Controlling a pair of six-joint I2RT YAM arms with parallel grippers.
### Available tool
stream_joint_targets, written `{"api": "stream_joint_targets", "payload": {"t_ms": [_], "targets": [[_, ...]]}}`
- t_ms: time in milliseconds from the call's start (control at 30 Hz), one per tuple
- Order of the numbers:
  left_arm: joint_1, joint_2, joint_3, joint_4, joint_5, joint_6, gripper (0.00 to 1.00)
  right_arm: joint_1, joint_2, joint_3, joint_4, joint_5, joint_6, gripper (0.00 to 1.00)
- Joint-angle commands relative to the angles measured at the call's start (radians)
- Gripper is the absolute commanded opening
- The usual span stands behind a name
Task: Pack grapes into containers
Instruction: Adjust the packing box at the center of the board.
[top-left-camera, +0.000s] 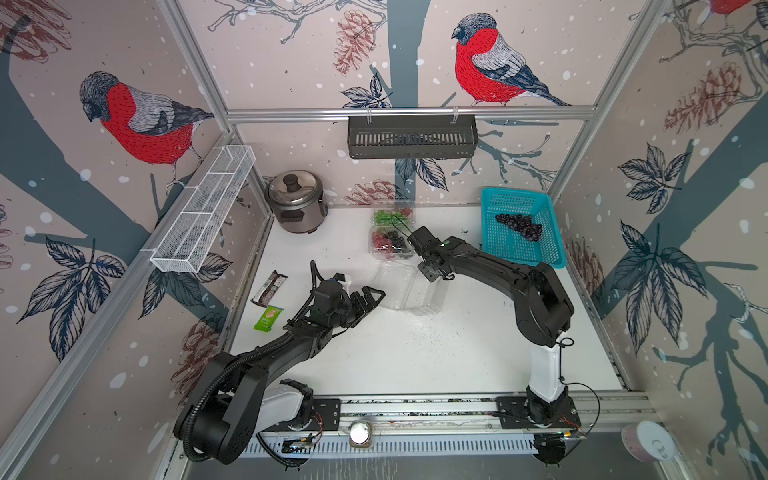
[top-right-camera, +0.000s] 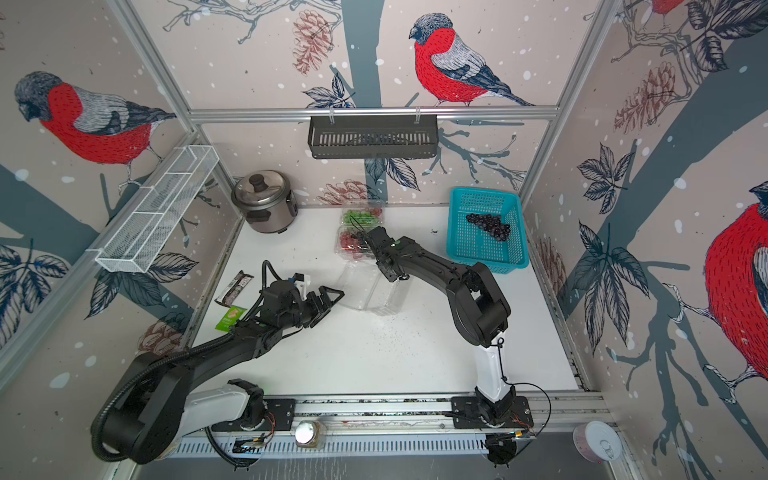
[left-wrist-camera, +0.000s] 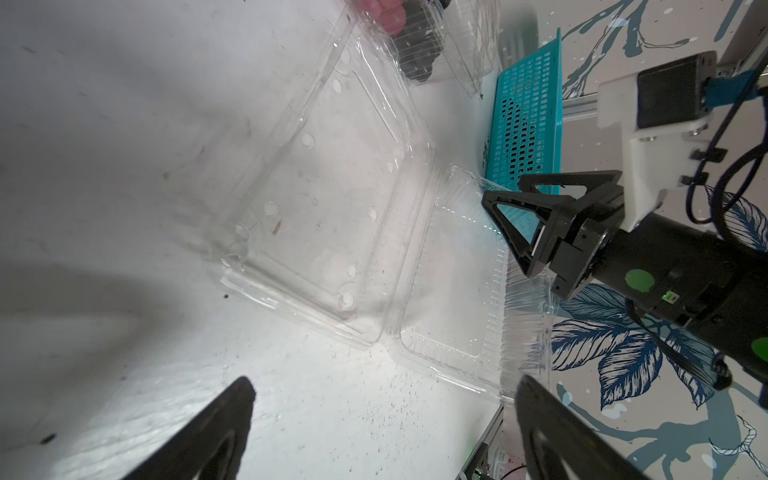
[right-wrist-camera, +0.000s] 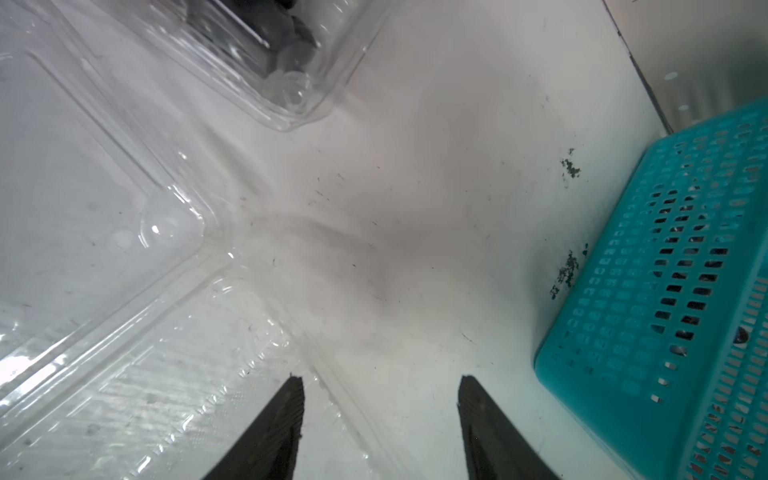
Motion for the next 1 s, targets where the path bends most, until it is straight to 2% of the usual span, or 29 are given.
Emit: {"api": "stream_joint_targets", "payload": {"t_ms": [0, 600, 767, 967], "targets": [[0.004, -0.008, 0.006, 0.026, -0.011, 0.011, 0.97, 0.003, -0.032, -0.046, 0.031, -0.015, 0.034, 0.59], [0.004, 0.062, 0.022, 0.06, 0.0, 0.008, 0.97, -0.007, -0.22, -0.436, 0.239, -0.08, 0.207, 0.49], [0.004, 0.095, 0.029, 0.075, 0.004, 0.005, 0.97, 0.007, -0.282, -0.514, 0.313, -0.103, 0.22, 0.47], [0.003, 0.134, 0.015, 0.127, 0.022, -0.027, 0.97, 0.027, -0.27, -0.549, 0.364, -0.13, 0.257, 0.44]]}}
